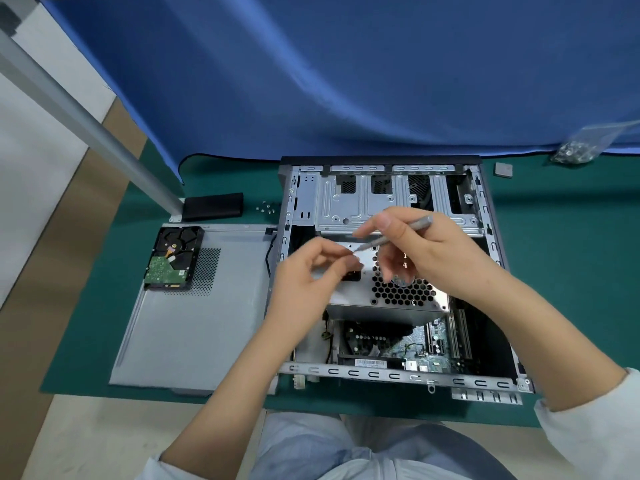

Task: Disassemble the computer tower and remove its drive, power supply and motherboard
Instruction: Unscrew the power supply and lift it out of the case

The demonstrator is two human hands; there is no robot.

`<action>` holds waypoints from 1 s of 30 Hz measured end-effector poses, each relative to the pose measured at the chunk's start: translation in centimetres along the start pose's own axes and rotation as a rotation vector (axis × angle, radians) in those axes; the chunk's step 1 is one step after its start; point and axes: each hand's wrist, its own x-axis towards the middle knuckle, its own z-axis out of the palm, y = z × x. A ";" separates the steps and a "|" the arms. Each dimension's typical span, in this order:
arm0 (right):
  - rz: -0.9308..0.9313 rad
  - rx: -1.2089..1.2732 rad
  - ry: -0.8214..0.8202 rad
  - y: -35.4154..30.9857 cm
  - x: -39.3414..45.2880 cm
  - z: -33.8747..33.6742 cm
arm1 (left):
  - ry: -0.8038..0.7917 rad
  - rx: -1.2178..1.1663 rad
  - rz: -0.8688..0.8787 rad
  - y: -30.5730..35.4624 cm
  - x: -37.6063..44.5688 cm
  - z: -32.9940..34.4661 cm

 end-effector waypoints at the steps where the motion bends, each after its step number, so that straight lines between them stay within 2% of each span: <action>1: -0.002 0.008 -0.010 0.1 0.3 0.1 | 0.026 -0.088 -0.033 0.2 0.2 -0.3; 5: -0.001 -0.156 -0.012 1.2 2.0 1.1 | 0.062 -0.299 -0.105 0.7 1.0 -1.7; 8: -0.030 -0.191 -0.047 1.4 3.3 2.0 | 0.065 -0.325 -0.115 0.8 1.6 -2.6; 12: -0.073 -0.212 -0.073 1.1 5.1 2.8 | -0.006 -0.334 -0.113 0.9 2.7 -3.9; 17: -0.057 -0.267 -0.093 0.7 7.0 3.0 | -0.057 -0.298 -0.131 0.8 3.6 -5.4; 24: -0.065 -0.403 0.030 0.9 8.4 3.3 | 0.002 -0.420 -0.295 -0.8 4.3 -6.0; 30: -0.097 -0.464 -0.008 1.0 9.1 3.3 | 0.023 -0.429 -0.374 -1.2 4.8 -6.2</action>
